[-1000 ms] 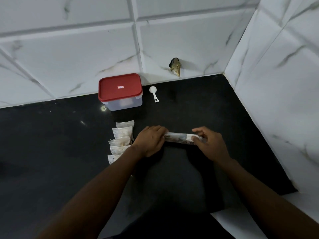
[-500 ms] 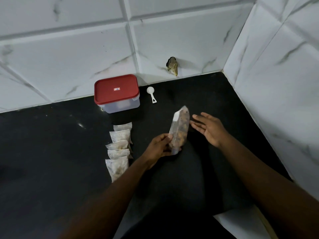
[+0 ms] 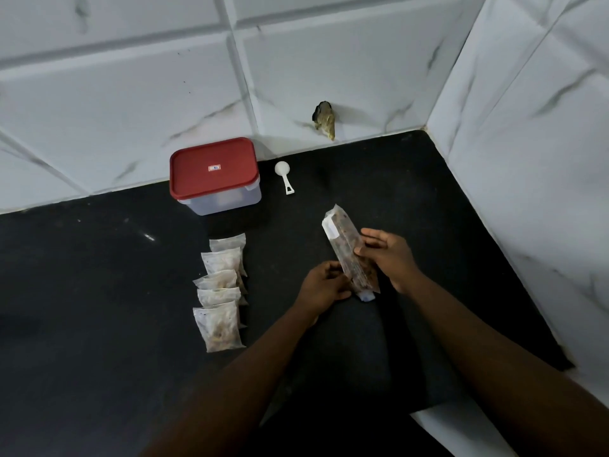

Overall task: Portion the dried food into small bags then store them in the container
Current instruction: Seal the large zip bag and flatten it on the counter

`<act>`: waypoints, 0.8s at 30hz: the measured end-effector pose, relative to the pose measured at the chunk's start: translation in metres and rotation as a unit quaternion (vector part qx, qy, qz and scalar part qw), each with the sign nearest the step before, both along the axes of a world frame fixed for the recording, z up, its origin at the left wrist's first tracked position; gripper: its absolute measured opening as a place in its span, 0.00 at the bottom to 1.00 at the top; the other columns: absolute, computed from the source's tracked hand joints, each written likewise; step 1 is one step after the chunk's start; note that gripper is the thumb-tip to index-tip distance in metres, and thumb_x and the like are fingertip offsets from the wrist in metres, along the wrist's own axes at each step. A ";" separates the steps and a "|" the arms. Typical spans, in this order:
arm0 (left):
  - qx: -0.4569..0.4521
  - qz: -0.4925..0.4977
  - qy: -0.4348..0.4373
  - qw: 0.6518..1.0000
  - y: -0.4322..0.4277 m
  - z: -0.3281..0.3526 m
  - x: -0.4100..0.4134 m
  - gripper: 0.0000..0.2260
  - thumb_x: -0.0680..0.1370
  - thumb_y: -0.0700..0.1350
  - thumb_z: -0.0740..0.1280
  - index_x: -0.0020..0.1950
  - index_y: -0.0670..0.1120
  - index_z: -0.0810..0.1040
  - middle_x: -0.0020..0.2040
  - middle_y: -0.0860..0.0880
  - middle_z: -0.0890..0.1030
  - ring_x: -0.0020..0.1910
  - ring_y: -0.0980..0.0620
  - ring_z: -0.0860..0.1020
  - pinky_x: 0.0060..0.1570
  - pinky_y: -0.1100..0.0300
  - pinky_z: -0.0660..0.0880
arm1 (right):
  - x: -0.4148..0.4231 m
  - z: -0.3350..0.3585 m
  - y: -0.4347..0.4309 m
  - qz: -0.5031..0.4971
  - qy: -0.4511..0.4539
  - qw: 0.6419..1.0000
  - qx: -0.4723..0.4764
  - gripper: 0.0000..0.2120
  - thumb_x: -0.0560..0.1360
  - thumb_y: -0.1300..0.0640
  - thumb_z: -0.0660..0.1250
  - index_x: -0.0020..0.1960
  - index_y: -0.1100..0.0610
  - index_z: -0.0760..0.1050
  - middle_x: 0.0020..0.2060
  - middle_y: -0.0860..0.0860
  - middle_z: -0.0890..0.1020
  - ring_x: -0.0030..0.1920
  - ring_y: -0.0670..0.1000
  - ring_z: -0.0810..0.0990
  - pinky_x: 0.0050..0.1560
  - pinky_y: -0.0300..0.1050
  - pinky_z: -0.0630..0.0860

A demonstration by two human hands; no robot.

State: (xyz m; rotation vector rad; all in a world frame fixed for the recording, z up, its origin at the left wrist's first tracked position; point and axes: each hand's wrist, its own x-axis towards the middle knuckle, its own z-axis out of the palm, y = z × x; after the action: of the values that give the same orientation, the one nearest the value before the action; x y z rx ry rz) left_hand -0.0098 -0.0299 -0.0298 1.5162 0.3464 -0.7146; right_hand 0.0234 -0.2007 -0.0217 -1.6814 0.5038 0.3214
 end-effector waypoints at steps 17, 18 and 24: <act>-0.068 0.113 0.019 0.991 -0.020 0.012 0.036 0.12 0.80 0.36 0.69 0.64 0.41 0.80 0.57 0.42 0.86 0.56 0.46 0.85 0.46 0.59 0.83 | -0.007 -0.004 -0.015 0.009 -0.037 0.996 -0.082 0.18 0.74 0.63 0.75 0.62 0.55 0.82 0.53 0.48 0.87 0.52 0.44 0.85 0.57 0.46 0.83; -0.077 0.113 0.025 0.990 -0.026 0.012 0.037 0.13 0.80 0.35 0.69 0.65 0.41 0.80 0.57 0.42 0.86 0.57 0.46 0.85 0.47 0.58 0.83 | -0.007 -0.003 -0.021 0.005 -0.036 0.996 -0.085 0.17 0.74 0.64 0.75 0.62 0.55 0.82 0.53 0.48 0.87 0.53 0.44 0.85 0.57 0.46 0.83; -0.118 0.105 0.039 0.987 -0.066 0.012 0.038 0.16 0.80 0.32 0.67 0.67 0.40 0.78 0.60 0.40 0.84 0.60 0.43 0.84 0.49 0.57 0.83 | -0.003 0.004 -0.054 -0.018 -0.046 0.992 -0.117 0.16 0.74 0.64 0.74 0.62 0.55 0.82 0.53 0.48 0.86 0.52 0.44 0.85 0.56 0.48 0.83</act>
State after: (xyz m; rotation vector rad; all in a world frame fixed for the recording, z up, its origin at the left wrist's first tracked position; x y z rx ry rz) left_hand 0.0283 -0.0956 -0.0175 1.2094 0.4566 -0.6246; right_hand 0.0209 -0.2551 -0.0172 -1.9021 0.5187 0.1618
